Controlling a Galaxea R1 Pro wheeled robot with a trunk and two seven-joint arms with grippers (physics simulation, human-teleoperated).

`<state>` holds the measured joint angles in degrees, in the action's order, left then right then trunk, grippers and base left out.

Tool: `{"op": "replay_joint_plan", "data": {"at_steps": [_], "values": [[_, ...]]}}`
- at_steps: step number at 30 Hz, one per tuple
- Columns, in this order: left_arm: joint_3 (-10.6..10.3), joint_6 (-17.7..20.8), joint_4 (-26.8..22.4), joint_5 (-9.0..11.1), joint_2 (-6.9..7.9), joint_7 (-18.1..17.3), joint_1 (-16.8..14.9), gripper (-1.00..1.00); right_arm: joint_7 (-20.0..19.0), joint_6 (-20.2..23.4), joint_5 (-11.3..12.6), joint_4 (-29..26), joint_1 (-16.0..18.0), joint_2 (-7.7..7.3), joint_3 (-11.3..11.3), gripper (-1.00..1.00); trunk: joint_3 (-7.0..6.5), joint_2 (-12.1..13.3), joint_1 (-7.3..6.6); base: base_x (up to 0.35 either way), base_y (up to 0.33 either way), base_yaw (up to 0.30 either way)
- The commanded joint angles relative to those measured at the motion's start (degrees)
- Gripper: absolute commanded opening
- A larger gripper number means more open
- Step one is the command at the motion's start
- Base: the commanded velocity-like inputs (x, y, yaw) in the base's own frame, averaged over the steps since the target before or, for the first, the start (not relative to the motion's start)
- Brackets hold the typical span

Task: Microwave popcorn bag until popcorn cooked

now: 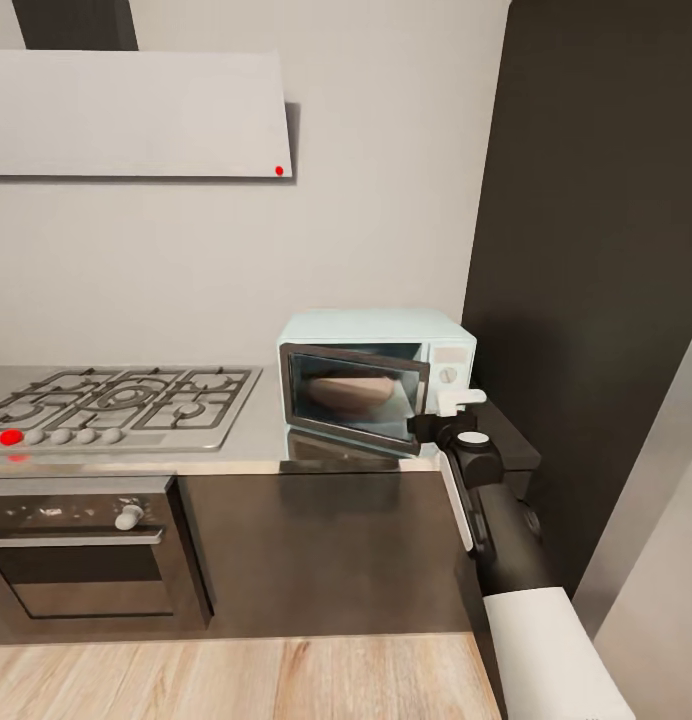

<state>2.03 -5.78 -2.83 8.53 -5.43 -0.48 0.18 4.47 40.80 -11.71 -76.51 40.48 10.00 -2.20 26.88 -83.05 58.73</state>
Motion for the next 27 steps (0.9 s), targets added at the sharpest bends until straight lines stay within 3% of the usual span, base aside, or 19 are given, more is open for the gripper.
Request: {"op": "replay_joint_plan", "data": {"at_steps": [1,11,14,15,18,23,24,27], "values": [[0.2,-0.1,-0.1,0.3,-0.01,0.0,0.0,1.0,0.2,0.4,-0.1,0.0,0.0,0.0,-0.1,1.0,0.05,0.0,0.0,0.0,0.0,0.0],[0.2,-0.1,-0.1,0.3,-0.01,0.0,0.0,1.0,-0.9,0.7,0.0,-0.1,0.8,-0.57,-0.2,1.0,0.05,0.0,0.0,0.0,0.0,0.0],[0.2,-0.1,-0.1,0.3,-0.01,0.0,0.0,1.0,-6.3,1.0,0.0,-0.9,0.4,-0.86,-0.3,1.0,0.05,0.0,0.0,0.0,0.0,0.0],[0.2,-0.1,-0.1,0.3,-0.01,0.0,0.0,1.0,-10.9,1.1,-0.1,-1.7,-1.2,-3.02,-0.3,1.0,0.05,0.0,0.0,0.0,0.0,0.0],[0.2,0.0,-0.1,0.3,-0.01,0.0,0.0,1.0,-17.4,1.1,-0.2,-4.6,-4.9,-7.44,-0.3,1.0,0.05,0.0,0.0,0.0,0.0,0.0],[0.2,0.0,-0.1,0.4,-0.01,0.0,0.0,1.0,-18.8,1.0,-0.2,-4.9,-6.6,-11.08,-0.1,1.0,0.05,0.0,0.0,0.0,0.0,0.0],[0.2,0.0,-0.1,0.4,-0.01,0.0,0.0,1.0,-18.7,0.7,0.0,-4.8,-6.7,-12.4,0.1,1.0,0.05,0.0,0.0,0.0,0.0,0.0],[0.2,-0.1,-0.1,0.5,-0.01,0.0,0.0,1.0,-18.3,0.4,0.1,-5.3,-6.8,-13.59,3.0,1.0,0.05,0.0,0.0,0.0,0.0,0.0]]}}
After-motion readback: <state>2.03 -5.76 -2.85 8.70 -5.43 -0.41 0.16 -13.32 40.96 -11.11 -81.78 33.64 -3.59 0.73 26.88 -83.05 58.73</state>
